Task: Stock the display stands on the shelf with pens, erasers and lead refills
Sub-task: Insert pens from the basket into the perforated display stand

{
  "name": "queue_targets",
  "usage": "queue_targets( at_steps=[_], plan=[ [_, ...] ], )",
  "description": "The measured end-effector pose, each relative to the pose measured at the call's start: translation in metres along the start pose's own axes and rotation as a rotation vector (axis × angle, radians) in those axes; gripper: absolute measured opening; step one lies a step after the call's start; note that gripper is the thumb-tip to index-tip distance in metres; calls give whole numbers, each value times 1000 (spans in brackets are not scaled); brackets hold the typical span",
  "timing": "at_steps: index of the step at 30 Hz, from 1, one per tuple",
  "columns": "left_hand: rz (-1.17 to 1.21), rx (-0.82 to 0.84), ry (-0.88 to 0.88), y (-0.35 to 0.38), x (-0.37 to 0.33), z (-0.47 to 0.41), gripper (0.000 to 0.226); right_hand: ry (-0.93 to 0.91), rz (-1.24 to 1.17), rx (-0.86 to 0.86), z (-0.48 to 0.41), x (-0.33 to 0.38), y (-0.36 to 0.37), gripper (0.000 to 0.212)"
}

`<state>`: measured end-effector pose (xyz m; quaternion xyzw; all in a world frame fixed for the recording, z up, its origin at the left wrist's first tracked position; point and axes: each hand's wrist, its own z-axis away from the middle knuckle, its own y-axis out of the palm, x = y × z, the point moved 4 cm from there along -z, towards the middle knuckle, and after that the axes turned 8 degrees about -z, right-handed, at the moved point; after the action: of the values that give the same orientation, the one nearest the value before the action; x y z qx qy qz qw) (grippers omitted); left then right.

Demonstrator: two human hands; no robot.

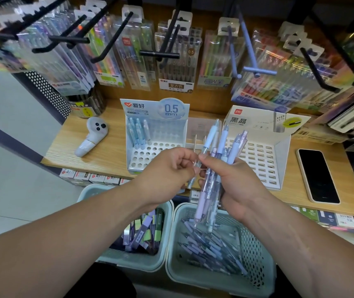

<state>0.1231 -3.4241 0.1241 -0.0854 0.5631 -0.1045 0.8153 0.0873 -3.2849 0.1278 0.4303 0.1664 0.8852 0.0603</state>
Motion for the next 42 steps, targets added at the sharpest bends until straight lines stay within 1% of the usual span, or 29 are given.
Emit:
queue_targets(
  at_steps=[2,4,7,8,10,14,16,19,21,23,25,27,30,33,36,38,42],
  plan=[
    [-12,-2,-12,-4,1,-1,14,1,1,-15,0,1,-1,8],
    [-39,20,-30,-9,0,-1,6,11,5,-17,0,2,-1,9],
    [-43,119,-93,-17,-1,-1,10,50,-29,8,3,2,2,7],
    [-45,123,-109,-24,-2,-1,11,59,-37,15,4,3,3,7],
    [-60,32,-102,-43,-3,-3,10,66,-40,20,5,3,4,10],
    [-94,-320,-52,-90,2,-8,12,69,-24,10,6,3,2,15],
    [-77,-456,-40,-109,3,-7,13,66,-23,5,6,2,2,16],
    [-204,-557,-37,-127,4,-6,12,56,-11,12,7,1,4,15],
    [-332,-580,-32,-131,6,-6,12,54,4,24,8,-1,7,16],
    [-529,-576,5,-132,7,-5,13,55,18,31,9,-4,8,15],
    [-700,-575,39,-133,10,-6,7,56,26,40,10,-6,9,11],
    [-784,-600,47,-137,14,-8,4,54,28,47,12,-6,9,9],
    [-945,-611,101,-140,16,-11,12,49,29,47,11,-3,7,12],
    [-1012,-604,128,-142,17,-12,13,47,23,38,9,-2,5,17],
    [-1081,-575,161,-138,20,-15,13,47,27,56,9,-2,5,16],
    [-1105,-553,142,-135,25,-17,14,48,37,72,10,-2,5,15],
    [-1007,-572,109,-133,30,-20,21,54,38,73,10,-2,5,14]
  ],
)
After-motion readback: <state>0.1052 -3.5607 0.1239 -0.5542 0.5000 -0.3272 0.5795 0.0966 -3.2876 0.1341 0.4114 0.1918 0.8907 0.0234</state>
